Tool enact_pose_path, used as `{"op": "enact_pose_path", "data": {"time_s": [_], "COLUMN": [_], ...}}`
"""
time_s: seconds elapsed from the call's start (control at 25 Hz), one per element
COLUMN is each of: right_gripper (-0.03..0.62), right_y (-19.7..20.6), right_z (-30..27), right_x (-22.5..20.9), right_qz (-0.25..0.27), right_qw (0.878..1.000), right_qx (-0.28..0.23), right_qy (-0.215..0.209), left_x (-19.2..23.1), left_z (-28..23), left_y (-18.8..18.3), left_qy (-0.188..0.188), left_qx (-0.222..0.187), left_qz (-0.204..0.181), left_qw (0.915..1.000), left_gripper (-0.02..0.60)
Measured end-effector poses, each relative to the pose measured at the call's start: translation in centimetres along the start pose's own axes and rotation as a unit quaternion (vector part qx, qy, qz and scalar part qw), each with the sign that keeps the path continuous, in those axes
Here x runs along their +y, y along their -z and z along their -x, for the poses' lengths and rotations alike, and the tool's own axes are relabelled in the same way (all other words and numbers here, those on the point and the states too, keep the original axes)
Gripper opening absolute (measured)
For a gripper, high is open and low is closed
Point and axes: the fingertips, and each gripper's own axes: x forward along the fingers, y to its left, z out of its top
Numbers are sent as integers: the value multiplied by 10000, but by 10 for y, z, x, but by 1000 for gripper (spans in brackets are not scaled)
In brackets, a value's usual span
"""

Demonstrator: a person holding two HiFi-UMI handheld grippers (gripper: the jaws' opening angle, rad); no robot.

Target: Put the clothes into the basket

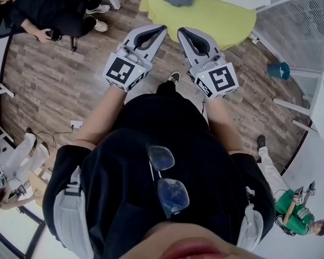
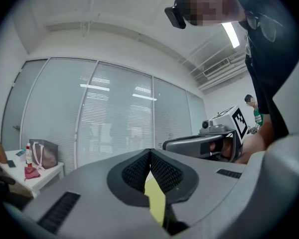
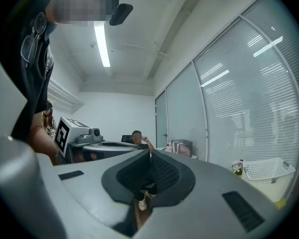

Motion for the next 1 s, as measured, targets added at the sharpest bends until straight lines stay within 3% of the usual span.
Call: {"op": "enact_pose_path", "data": {"time_s": [0.52,1.0], "right_gripper": [26,26], "right_y": [2,26], "right_z": [-10,-34], "right_x": [-104,-167], "right_qz": [-104,-283], "right_qw": [9999,9995], "right_qx": [-119,105], "right_qy": [-54,12], "left_x": [32,76], "left_z": [-96,-148], "left_y": [7,17], "left_qy": [-20,-123], "left_qx": [236,272], "left_qz": [-63,-31], "left_qw": [9997,9995], "left_gripper": [10,9]}}
